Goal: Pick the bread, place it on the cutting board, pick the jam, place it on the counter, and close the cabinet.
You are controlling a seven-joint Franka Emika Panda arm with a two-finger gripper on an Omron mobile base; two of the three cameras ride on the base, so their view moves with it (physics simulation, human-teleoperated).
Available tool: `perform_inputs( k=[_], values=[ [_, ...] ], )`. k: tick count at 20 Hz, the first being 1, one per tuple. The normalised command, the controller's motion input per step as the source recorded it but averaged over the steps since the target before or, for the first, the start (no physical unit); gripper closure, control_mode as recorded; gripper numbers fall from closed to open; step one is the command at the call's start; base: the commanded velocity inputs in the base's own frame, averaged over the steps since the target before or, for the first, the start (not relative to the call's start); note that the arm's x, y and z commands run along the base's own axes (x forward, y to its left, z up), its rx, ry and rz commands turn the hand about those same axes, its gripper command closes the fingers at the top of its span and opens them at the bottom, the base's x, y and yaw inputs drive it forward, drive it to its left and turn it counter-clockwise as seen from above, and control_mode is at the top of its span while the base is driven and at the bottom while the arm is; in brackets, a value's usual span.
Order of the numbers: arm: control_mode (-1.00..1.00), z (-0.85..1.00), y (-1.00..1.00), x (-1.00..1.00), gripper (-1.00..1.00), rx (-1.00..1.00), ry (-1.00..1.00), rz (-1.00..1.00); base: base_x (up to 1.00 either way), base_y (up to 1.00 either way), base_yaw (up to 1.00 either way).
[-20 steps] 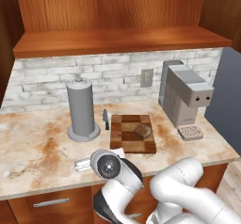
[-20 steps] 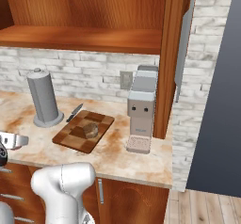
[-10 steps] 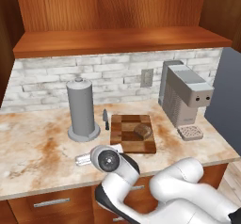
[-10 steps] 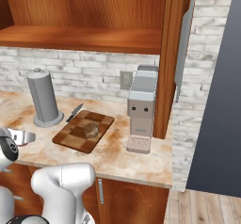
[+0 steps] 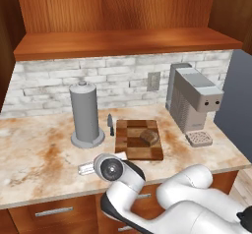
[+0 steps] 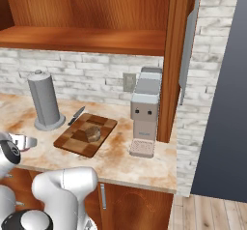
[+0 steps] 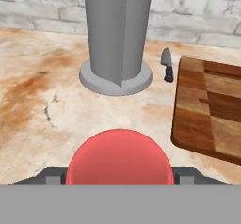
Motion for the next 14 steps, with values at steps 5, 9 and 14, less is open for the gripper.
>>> perform_inputs(
  k=[5, 9, 14],
  values=[
    [-1.0, -0.15, 0.0, 0.0, 1.0, 0.0, 0.0, 0.0, 0.0, 0.0, 0.0],
    [-1.0, -0.17, 0.0, 0.0, 1.0, 0.0, 0.0, 0.0, 0.0, 0.0, 0.0],
    [-1.0, -0.16, 0.0, 0.0, 1.0, 0.0, 0.0, 0.0, 0.0, 0.0, 0.0]
  ],
)
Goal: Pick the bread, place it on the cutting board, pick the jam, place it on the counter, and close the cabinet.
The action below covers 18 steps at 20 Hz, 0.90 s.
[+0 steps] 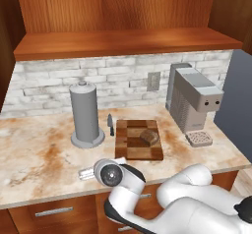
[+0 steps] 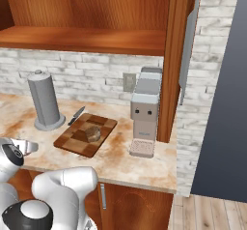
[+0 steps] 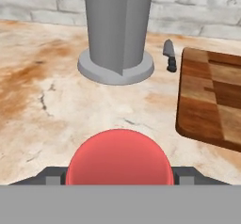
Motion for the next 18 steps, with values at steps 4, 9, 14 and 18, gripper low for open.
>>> perform_inputs(
  k=[4, 9, 14, 18],
  values=[
    [-1.0, -0.11, 0.0, 0.01, 1.0, 0.0, 0.0, 0.0, 0.0, 0.0, 0.0],
    [-1.0, -0.08, 0.0, 0.05, 1.0, 0.0, 0.0, 0.0, 0.0, 0.0, 0.0],
    [-1.0, -0.09, 0.01, 0.17, 1.0, 0.0, 0.0, 0.0, 0.0, 0.0, 0.0],
    [-1.0, -0.11, 0.02, 0.23, 1.0, 0.0, 0.0, 0.0, 0.0, 0.0, 0.0]
  ],
)
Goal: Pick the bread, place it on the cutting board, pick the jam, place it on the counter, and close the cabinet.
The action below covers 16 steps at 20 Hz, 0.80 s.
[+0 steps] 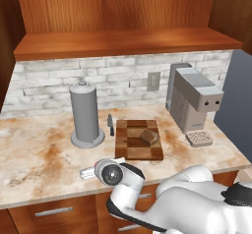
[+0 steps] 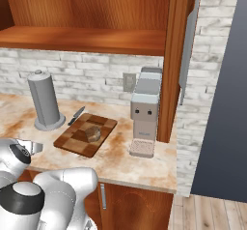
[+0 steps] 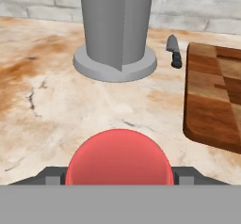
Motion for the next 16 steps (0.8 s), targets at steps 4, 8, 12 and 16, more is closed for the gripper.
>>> perform_inputs(
  k=[4, 8, 12, 16],
  values=[
    [-1.0, -0.11, 0.02, 0.21, 1.0, 0.0, 0.0, 0.0, 0.0, 0.0, 0.0],
    [-1.0, -0.13, 0.03, 0.11, 1.0, 0.0, 0.0, 0.0, 0.0, 0.0, 0.0],
    [-1.0, -0.16, 0.0, 0.01, 1.0, 0.0, 0.0, 0.0, 0.0, 0.0, 0.0],
    [-1.0, -0.11, 0.0, 0.0, 1.0, 0.0, 0.0, 0.0, 0.0, 0.0, 0.0]
  ],
)
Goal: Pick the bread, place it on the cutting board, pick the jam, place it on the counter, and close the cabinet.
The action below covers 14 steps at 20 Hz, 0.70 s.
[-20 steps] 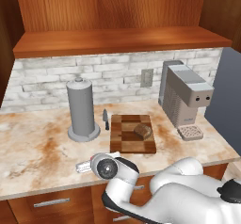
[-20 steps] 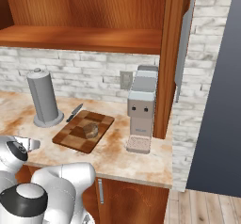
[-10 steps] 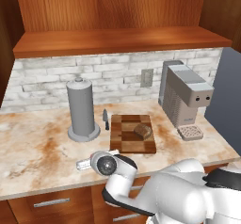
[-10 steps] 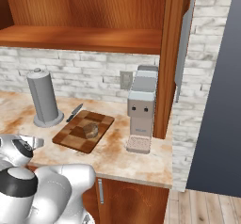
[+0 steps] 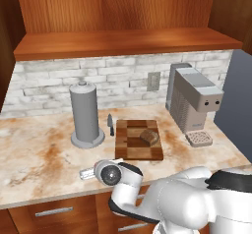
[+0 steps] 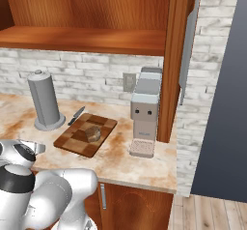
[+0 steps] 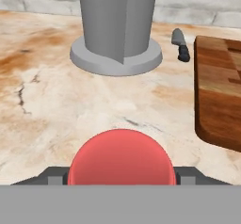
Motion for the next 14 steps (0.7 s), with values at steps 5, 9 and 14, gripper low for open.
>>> perform_inputs(
  k=[5, 9, 14],
  values=[
    [-1.0, -0.05, 0.0, 0.02, 1.0, 0.0, 0.0, 0.0, 0.0, 0.0, 0.0],
    [-1.0, 0.0, 0.0, 0.02, 1.0, 0.0, 0.0, 0.0, 0.0, 0.0, 0.0],
    [-1.0, 0.0, 0.0, 0.0, -1.0, 0.0, 0.0, 0.0, 0.0, 0.0, 0.0]
  ],
)
